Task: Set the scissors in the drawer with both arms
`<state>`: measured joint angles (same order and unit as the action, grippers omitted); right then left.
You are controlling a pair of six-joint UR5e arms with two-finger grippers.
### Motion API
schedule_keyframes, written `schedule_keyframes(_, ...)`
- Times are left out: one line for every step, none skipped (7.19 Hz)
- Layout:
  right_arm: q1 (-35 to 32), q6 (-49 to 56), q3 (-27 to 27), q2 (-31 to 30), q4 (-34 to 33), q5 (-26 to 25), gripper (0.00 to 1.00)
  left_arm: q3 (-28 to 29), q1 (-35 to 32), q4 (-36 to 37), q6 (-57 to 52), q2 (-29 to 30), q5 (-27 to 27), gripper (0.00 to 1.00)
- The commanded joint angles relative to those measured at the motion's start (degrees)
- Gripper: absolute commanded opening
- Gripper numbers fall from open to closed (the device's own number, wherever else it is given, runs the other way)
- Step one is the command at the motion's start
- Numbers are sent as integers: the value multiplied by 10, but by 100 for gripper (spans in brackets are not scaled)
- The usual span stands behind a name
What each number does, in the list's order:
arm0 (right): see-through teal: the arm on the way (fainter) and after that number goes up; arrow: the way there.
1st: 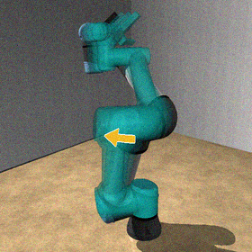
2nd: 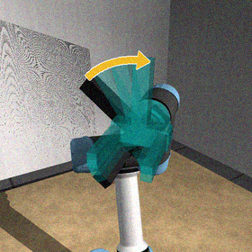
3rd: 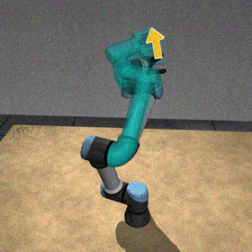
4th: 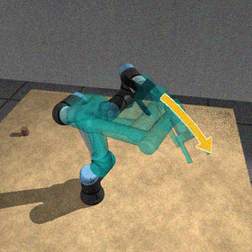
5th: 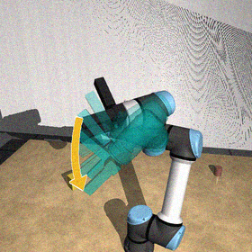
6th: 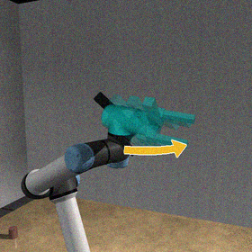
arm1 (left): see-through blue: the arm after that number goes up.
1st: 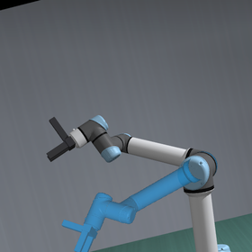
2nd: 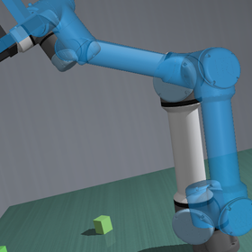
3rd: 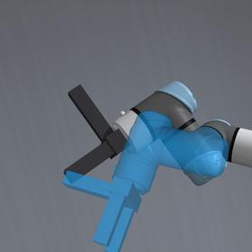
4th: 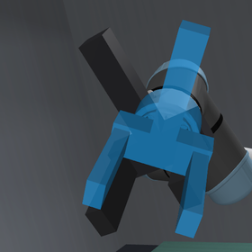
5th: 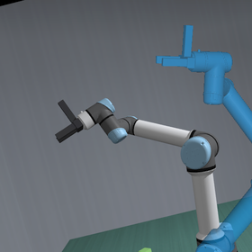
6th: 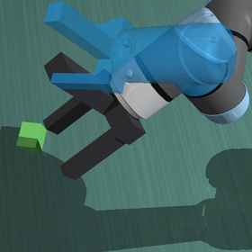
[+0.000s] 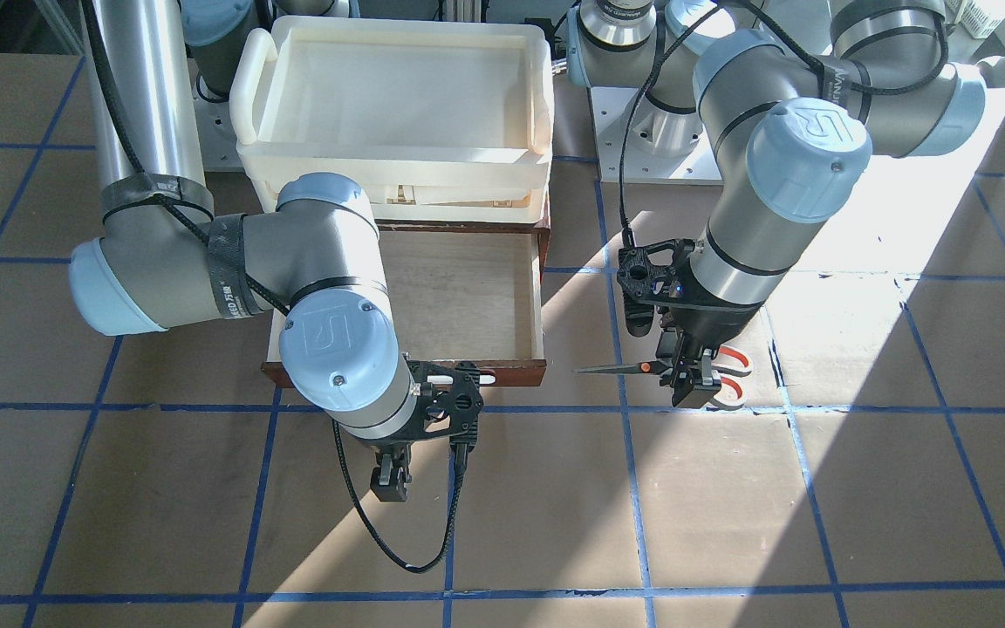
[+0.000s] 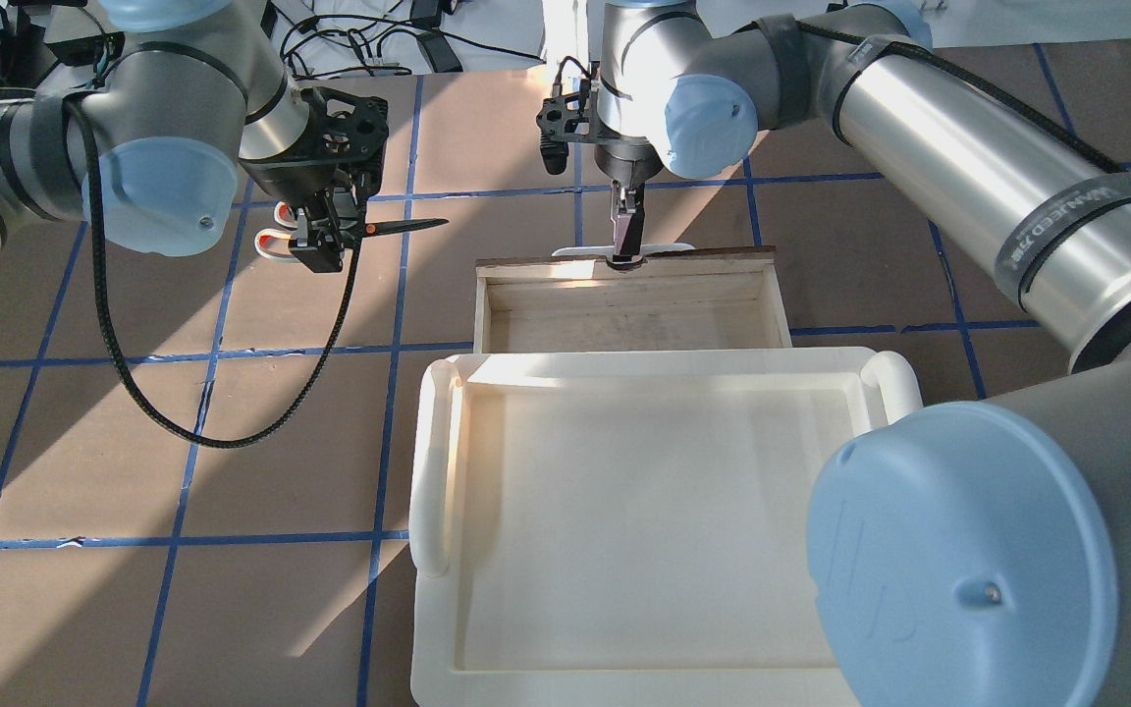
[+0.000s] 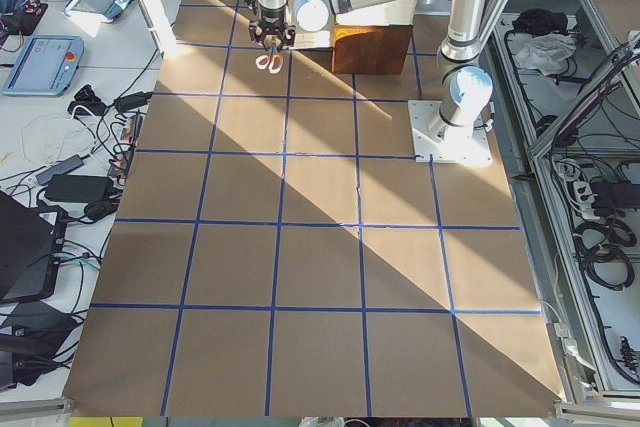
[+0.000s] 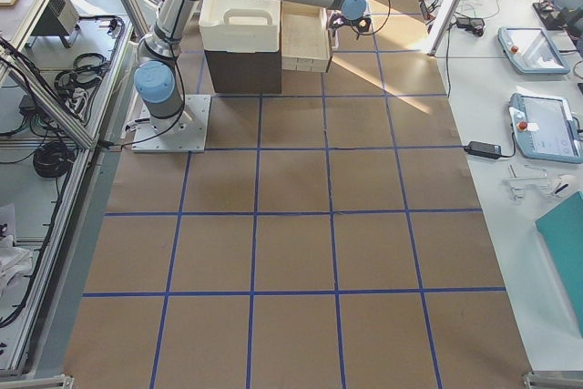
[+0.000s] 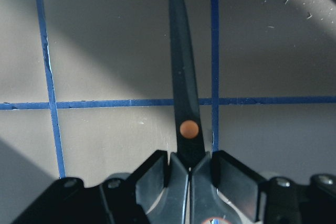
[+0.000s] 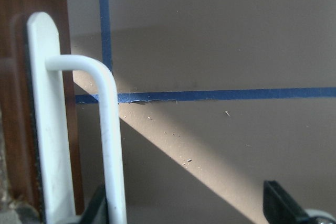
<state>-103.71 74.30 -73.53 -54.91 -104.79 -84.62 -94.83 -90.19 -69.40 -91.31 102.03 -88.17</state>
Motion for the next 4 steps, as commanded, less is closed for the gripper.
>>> schedule_keyframes(0,-5,1,1,-5,1,100,0,-2,-12,1,-7,0,0)
schedule_keyframes(0,-13,1,-1,-4,7,100,0,-6,-16,3,-7,-1,0)
schedule_keyframes(3,-20,1,-6,-3,14,100,0,-16,-19,7,-8,-2,0)
schedule_keyframes(6,-26,1,-24,5,12,100,0,-20,-19,21,-8,-3,0)
